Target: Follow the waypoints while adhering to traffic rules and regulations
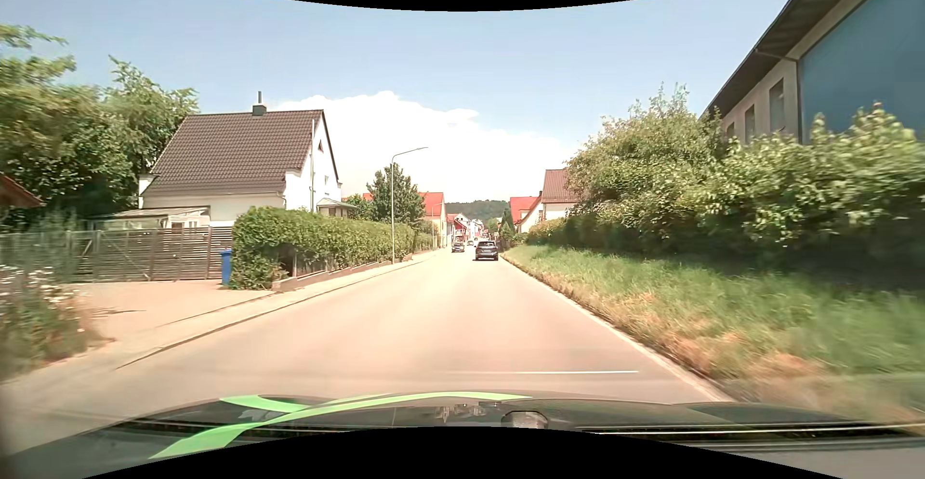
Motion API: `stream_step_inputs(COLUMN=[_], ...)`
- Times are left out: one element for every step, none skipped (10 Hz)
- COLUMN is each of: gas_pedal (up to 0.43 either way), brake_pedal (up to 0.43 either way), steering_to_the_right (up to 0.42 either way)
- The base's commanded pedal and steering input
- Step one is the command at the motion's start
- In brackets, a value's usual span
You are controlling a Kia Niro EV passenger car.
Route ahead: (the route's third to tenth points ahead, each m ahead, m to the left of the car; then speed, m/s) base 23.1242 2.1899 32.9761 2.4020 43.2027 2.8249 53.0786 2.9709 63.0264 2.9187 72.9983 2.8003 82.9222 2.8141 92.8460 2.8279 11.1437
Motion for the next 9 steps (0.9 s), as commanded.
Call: stream_step_inputs(gas_pedal=[0.157,0.150,0.130,0.130,0.130,0.130,0.130,0.098,0.067], brake_pedal=[0.000,0.000,0.000,0.000,0.000,0.000,0.000,0.000,0.000], steering_to_the_right=[0.001,-0.002,-0.006,-0.006,-0.006,-0.006,-0.006,-0.006,-0.008])
